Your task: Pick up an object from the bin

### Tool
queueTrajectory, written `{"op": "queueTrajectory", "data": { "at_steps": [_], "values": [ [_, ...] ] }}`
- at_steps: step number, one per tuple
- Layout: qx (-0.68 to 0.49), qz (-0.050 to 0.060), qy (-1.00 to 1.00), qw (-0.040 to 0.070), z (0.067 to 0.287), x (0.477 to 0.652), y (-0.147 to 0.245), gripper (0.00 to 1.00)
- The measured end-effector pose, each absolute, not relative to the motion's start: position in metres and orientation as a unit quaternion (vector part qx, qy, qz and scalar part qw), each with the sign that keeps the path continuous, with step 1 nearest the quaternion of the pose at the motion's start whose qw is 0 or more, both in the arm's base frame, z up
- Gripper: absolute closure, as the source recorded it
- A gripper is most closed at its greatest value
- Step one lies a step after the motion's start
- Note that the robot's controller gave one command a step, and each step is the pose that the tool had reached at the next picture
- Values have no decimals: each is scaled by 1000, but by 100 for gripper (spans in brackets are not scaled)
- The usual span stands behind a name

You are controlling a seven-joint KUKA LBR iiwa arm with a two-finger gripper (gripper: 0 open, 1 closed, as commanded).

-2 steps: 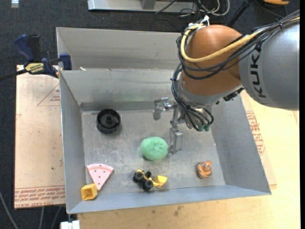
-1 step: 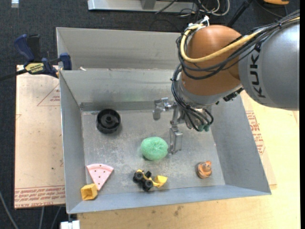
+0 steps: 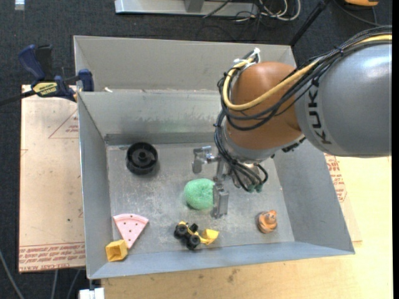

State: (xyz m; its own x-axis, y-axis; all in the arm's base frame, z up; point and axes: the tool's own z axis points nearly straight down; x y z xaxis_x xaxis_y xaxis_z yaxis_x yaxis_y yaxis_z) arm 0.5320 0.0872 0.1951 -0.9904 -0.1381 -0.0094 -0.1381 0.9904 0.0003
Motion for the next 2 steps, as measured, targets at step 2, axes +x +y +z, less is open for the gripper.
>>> {"op": "queueTrajectory", "data": {
  "at_steps": [2],
  "values": [
    [1,1,1000,1,145,538,85,0]
  ]
}}
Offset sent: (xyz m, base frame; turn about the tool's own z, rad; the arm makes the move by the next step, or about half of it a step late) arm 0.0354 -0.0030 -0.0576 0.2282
